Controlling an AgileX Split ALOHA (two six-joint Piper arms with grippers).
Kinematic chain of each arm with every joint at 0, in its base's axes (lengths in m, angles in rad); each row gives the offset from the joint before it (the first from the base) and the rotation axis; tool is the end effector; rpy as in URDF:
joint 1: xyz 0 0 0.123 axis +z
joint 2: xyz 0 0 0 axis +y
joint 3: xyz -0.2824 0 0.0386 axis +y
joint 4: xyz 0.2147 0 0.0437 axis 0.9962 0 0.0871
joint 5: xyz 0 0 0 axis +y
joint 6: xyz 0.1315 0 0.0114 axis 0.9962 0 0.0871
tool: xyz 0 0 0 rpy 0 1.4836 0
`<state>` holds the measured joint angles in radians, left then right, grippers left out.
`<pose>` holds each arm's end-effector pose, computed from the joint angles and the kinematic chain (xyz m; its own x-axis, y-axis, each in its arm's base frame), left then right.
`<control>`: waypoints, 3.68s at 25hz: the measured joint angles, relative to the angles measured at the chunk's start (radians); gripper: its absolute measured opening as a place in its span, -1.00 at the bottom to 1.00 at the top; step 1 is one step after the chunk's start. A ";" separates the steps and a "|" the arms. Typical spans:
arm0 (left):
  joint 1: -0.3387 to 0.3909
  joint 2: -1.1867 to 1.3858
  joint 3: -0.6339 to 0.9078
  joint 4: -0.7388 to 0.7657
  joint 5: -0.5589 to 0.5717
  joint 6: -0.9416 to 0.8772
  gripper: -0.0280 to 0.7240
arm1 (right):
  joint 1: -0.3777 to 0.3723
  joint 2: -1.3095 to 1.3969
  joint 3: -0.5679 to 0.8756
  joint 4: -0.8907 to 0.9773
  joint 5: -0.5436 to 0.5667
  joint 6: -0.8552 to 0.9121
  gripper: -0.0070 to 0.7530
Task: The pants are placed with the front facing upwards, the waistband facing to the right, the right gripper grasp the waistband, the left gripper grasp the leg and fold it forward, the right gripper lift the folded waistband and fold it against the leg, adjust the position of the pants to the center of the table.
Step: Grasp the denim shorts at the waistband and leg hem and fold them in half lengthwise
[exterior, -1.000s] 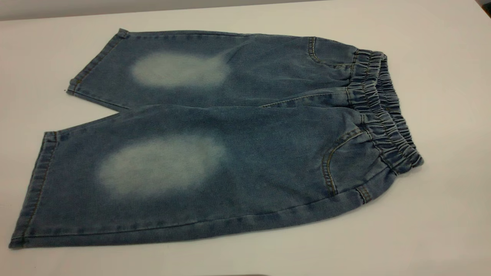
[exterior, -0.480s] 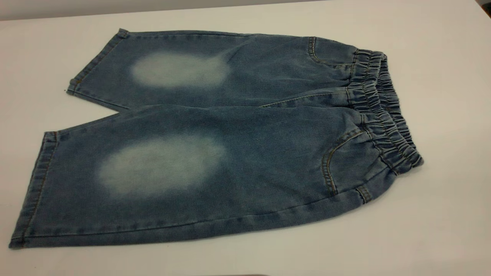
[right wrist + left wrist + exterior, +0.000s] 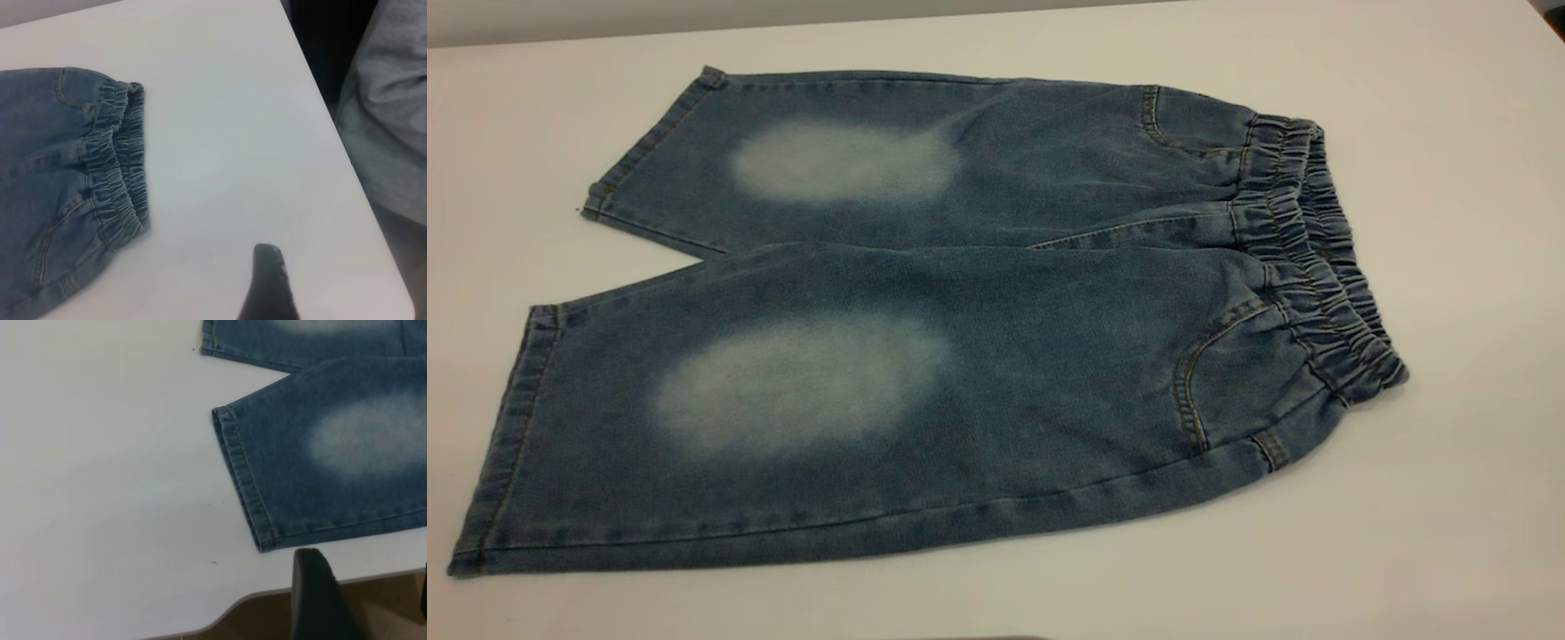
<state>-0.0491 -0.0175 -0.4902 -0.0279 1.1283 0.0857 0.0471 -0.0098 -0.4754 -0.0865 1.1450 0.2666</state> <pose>-0.0032 -0.0032 0.2321 -0.5011 0.0984 -0.8598 0.1080 0.9929 0.0507 -0.0021 -0.0105 0.2264 -0.5213 0.2037 -0.8287 0.1422 0.9782 0.1510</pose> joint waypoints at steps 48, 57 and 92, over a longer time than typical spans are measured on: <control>-0.038 1.266 -0.158 -0.422 -0.498 0.564 0.44 | 0.000 1.343 -0.022 0.999 -0.554 -0.839 0.41; -0.146 1.477 -0.164 -0.434 -0.582 0.572 0.44 | -0.001 1.683 -0.031 1.264 -0.706 -1.130 0.40; -0.231 1.550 -0.283 -0.434 -0.546 0.573 0.44 | -0.096 2.141 -0.199 1.723 -0.384 -1.687 0.37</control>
<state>-0.2796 1.5329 -0.7736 -0.4617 0.5823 0.6588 -0.0491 2.1312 -0.6741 1.6368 0.7614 -1.4200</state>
